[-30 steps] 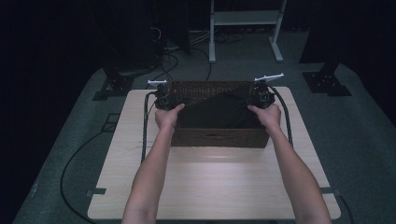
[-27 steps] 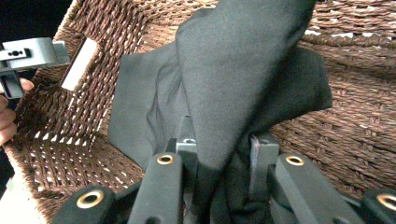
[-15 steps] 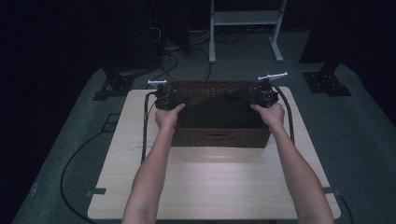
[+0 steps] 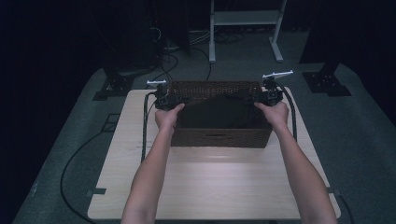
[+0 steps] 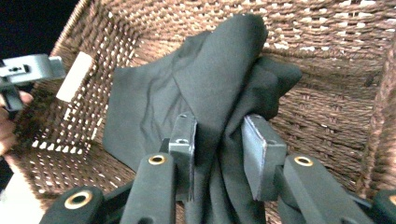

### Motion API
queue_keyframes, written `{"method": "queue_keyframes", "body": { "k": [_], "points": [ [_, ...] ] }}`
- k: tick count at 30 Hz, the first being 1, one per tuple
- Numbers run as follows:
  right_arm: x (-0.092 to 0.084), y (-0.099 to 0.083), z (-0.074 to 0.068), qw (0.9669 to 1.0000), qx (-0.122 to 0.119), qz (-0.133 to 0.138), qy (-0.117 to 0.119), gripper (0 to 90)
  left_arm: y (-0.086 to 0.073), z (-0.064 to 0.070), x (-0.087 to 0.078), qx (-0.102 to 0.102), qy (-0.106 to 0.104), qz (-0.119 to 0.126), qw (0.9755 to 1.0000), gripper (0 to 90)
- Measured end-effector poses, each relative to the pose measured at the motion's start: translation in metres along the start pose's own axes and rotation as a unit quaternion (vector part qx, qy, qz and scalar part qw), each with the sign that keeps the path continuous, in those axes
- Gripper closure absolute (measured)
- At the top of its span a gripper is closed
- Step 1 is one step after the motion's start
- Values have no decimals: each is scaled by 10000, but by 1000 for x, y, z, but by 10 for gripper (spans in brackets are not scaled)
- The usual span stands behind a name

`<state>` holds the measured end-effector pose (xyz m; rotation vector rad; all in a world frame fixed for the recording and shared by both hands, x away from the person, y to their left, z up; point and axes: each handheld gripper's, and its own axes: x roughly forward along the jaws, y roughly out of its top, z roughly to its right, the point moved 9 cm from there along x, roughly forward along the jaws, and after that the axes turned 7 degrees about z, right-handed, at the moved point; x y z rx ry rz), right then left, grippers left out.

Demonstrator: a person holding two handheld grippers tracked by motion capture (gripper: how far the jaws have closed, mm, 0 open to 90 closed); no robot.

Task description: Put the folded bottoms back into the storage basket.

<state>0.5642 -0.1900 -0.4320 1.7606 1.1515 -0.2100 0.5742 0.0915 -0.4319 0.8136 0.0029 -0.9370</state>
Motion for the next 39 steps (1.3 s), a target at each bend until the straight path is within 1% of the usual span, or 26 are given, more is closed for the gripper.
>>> {"method": "queue_keyframes", "body": {
  "k": [3, 5, 6, 11, 17, 21, 23, 25, 27, 28, 29, 30, 35, 38, 39],
  "points": [
    [-3, 1, 0, 10000, 16, 35, 22, 673, 0, 0, 0, -6, -11, 13, 10000, 700],
    [-9, 6, 0, 9996, 99, 202, 147, 689, 1, 0, 0, 16, -4, 17, 10000, 700],
    [-11, 7, 0, 9995, 130, 228, 174, 689, 1, 0, 0, 23, -9, 23, 10000, 700],
    [-12, 6, 2, 9996, 109, 193, 152, 689, 1, 0, 0, 4, -12, 30, 10000, 695],
    [-8, 4, 0, 9995, 110, 177, 229, 689, 1, 1, -1, 69, -71, 42, 9999, 685],
    [-6, 3, -2, 9993, 119, 186, 307, 689, 1, 4, -3, 77, -126, 75, 9999, 677],
    [-6, 1, -4, 9992, 103, 167, 338, 688, 2, 6, -4, 88, -165, 93, 9998, 671],
    [-7, 1, -6, 9988, 113, 204, 426, 687, 2, 9, -5, 93, -223, 116, 9996, 668],
    [-8, 1, -7, 9985, 107, 233, 478, 687, 2, 13, -7, 128, -270, 129, 9995, 664],
    [-9, 0, -9, 9983, 115, 237, 521, 680, 1, 16, -9, 181, -317, 123, 9993, 662],
    [-9, 0, -9, 9983, 115, 237, 521, 680, 1, 16, -9, 181, -317, 123, 9993, 657],
    [-10, -2, -9, 9982, 98, 236, 543, 676, 0, 18, -11, 199, -361, 123, 9991, 653],
    [-11, -6, -12, 9976, 75, 245, 645, 661, -1, 23, -15, 270, -398, 113, 9988, 634],
    [-12, -11, -15, 9971, 27, 219, 732, 624, -2, 28, -18, 333, -428, 109, 9985, 615],
    [-12, -11, -15, 9971, 27, 219, 732, 624, -3, 29, -19, 350, -449, 121, 9983, 615]
  ]
}}
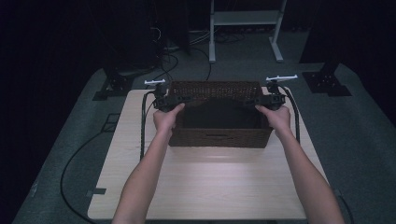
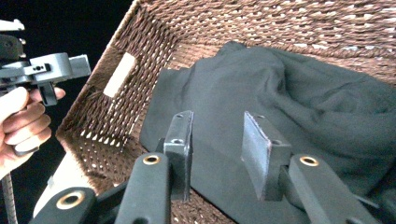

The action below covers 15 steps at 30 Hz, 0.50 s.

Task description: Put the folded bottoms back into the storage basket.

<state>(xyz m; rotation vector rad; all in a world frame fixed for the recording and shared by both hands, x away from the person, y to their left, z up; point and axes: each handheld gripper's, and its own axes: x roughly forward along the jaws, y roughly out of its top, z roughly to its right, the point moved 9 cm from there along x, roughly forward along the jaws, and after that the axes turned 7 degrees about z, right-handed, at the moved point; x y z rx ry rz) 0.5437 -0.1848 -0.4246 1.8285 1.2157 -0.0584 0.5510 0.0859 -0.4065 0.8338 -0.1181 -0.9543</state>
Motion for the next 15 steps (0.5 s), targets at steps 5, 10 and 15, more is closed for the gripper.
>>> {"method": "queue_keyframes", "body": {
  "k": [5, 10, 15],
  "points": [
    [-3, -5, -3, 10000, -16, 3, 93, 583, -5, 4, -6, -61, -94, 39, 9999, 566],
    [-7, -8, -3, 9999, -12, 23, 154, 577, -7, 4, -11, 1, -84, 60, 9999, 551],
    [-10, -12, -4, 9998, -18, 0, 205, 566, -9, 3, -18, -43, -123, 80, 9999, 530]
  ]
}}
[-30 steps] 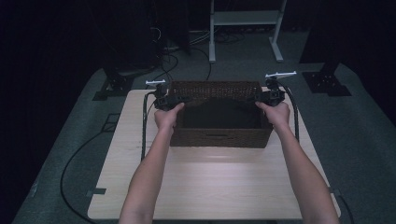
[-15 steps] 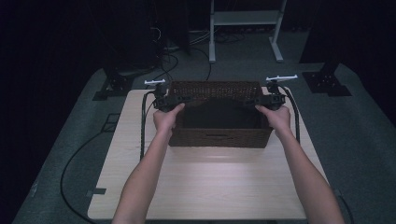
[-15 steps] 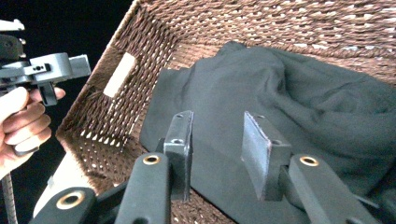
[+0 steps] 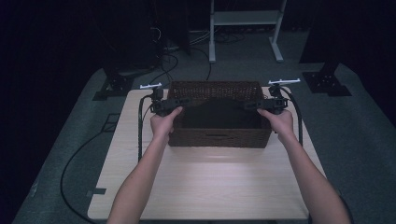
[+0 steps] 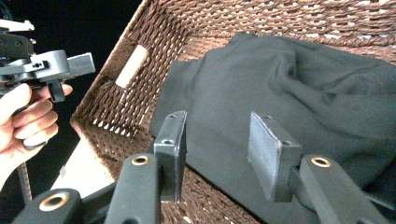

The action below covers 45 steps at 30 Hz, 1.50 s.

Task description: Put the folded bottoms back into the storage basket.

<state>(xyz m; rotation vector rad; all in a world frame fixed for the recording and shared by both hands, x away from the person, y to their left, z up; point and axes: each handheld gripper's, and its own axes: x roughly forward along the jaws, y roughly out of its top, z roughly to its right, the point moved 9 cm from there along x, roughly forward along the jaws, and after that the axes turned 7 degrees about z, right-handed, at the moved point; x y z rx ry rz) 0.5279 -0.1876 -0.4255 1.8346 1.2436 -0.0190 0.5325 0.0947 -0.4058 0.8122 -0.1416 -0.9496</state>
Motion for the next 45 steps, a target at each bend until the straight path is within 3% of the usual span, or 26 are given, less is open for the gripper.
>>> {"method": "queue_keyframes", "body": {
  "k": [7, 15, 26, 37, 45],
  "points": [
    [-2, -6, -4, 10000, -42, -36, 76, 546, -4, 4, -5, 60, -12, -46, 10000, 473],
    [-7, -13, -13, 9996, -123, -76, 237, 499, -10, 16, -7, 119, -173, -60, 9998, 455],
    [-14, -20, -25, 9985, -240, -189, 444, 387, -16, 22, -15, 228, -218, -90, 9995, 392],
    [-22, -29, -27, 9982, -256, -205, 504, 310, -24, 38, -20, 501, -276, -210, 9981, 343],
    [-29, -33, -31, 9977, -290, -175, 583, 298, -29, 46, -23, 532, -411, -187, 9976, 278]
  ]
}}
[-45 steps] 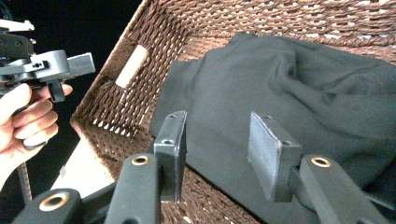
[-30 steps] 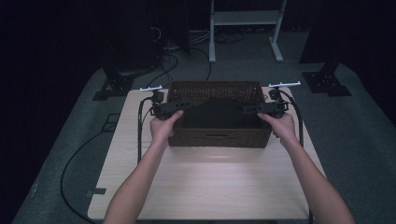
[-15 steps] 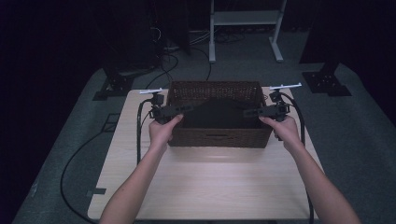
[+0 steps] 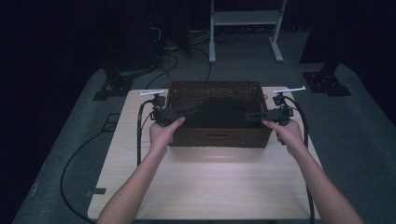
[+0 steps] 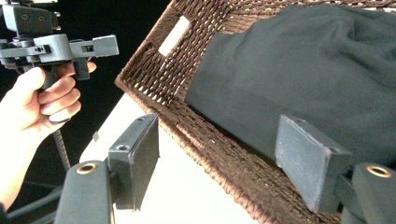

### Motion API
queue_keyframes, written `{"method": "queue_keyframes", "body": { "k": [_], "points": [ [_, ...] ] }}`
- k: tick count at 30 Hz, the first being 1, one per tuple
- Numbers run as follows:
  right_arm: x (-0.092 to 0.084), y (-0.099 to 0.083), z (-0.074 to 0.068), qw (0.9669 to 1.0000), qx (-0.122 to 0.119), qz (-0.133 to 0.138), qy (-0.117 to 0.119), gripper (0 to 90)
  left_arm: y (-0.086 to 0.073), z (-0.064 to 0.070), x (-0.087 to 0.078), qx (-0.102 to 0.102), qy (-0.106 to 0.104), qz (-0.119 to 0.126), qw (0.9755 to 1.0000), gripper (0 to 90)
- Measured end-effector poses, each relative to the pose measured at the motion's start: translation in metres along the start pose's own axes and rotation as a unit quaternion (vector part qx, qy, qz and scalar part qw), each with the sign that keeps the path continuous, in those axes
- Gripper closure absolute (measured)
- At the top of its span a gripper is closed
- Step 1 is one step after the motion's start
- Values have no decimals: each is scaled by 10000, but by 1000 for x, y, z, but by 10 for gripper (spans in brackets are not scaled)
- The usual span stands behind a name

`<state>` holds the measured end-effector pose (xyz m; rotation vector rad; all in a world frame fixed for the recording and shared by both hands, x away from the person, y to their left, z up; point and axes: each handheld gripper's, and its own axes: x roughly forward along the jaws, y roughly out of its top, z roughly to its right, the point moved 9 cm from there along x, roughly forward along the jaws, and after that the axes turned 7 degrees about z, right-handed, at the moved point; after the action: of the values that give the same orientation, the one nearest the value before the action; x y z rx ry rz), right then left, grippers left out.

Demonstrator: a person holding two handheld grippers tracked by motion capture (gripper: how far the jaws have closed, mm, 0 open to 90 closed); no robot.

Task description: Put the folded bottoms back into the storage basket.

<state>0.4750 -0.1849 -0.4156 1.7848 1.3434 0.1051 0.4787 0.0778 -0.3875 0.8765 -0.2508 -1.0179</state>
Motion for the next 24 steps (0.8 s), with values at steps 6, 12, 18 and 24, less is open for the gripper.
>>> {"method": "queue_keyframes", "body": {
  "k": [6, 12, 18, 24],
  "points": [
    [-3, -5, -2, 10000, -22, -18, 34, 292, -9, -1, -1, 35, -17, -86, 10000, 225],
    [-7, -9, -7, 9999, -57, -35, 82, 287, -14, 0, -5, 26, -39, -74, 10000, 191],
    [-11, -15, -13, 9998, -130, -47, 155, 286, -17, 4, -11, 47, -129, -70, 9999, 161],
    [-12, -21, -17, 9996, -163, -82, 197, 286, -20, 7, -15, 63, -201, -61, 9998, 153]
  ]
}}
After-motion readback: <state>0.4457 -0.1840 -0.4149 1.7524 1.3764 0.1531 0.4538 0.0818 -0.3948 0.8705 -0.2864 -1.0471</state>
